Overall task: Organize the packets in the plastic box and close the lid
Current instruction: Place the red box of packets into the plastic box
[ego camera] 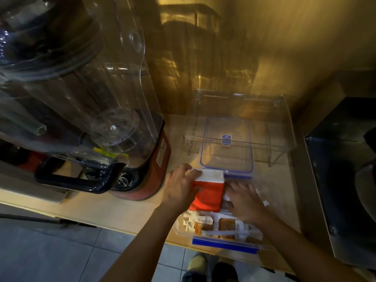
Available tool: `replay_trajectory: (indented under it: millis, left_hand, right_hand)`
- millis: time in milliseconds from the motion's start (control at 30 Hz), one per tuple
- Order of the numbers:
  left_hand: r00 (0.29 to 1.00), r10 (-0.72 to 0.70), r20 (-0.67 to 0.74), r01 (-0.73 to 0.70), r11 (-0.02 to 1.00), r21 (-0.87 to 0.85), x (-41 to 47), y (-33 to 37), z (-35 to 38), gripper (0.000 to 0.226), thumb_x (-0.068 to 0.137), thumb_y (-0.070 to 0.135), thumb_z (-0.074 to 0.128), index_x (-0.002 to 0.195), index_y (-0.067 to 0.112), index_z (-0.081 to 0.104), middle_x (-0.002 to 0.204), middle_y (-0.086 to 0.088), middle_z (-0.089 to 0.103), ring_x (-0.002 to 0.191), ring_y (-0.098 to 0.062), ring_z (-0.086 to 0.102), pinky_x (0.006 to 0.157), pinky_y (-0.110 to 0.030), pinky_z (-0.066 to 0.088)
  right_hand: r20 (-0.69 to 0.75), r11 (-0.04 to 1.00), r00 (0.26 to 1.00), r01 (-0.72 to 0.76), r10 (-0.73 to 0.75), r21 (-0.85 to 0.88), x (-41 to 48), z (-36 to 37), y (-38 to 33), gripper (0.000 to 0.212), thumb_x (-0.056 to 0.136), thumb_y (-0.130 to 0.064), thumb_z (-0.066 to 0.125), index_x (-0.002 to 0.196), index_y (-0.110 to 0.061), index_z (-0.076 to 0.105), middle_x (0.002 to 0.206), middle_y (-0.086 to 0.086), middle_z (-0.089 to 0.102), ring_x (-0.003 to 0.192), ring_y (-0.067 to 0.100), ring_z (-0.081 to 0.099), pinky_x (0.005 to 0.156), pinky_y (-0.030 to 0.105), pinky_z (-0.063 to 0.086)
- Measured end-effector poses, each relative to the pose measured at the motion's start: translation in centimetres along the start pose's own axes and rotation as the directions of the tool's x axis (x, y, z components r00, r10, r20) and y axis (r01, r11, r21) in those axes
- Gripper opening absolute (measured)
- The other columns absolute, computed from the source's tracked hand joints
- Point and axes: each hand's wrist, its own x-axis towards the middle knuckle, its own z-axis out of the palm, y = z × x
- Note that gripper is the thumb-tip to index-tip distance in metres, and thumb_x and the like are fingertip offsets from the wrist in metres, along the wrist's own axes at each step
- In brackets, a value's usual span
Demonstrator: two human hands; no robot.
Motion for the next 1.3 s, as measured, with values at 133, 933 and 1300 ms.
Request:
replay_trajectory:
  millis: [133,933,1300]
  left_hand:
    - [0.998,0.069,0.004,-0.069,0.996,0.054,0.3,0.3,-0.1,0.042,0.086,0.032,0.058,0.127,0.024,0.05,0.128,-0.001,0.052,0.118,-0.021,0.047,0.099,-0.036,0.028]
    - [0.996,0.043,-0.076,-0.017,0.948,0.317,-1.2,0.5,0.2,0.049,0.091,0.05,0.041,0.129,0.018,0.037,0.091,-0.006,0.072,0.095,-0.024,0.065,0.11,-0.042,0.01]
    - [0.976,0.154,0.155,-0.203,0.899,0.388,-2.5,0.0,0.6,0.092,0.085,0.049,0.052,0.141,0.032,-0.019,0.109,-0.012,0.066,0.112,-0.03,0.054,0.111,-0.05,-0.011]
  right_hand:
    - [0.128,0.997,0.991,-0.03,0.039,-0.071,1.0,-1.1,0.4,0.048,0.087,-0.039,0.051,0.133,-0.028,0.042,0.141,-0.002,0.043,0.131,0.019,0.033,0.109,0.041,0.019]
    - [0.35,0.634,0.93,-0.203,-0.113,0.746,1.7,-1.1,0.7,0.059,0.075,-0.061,0.062,0.127,-0.044,0.04,0.13,-0.006,0.057,0.101,-0.002,0.058,0.084,0.017,0.05]
    - [0.183,0.268,0.979,-0.201,0.091,0.942,1.5,-1.0,0.0,0.043,0.076,-0.017,0.074,0.113,-0.016,0.053,0.111,0.0,0.062,0.105,0.022,0.061,0.079,0.026,0.055]
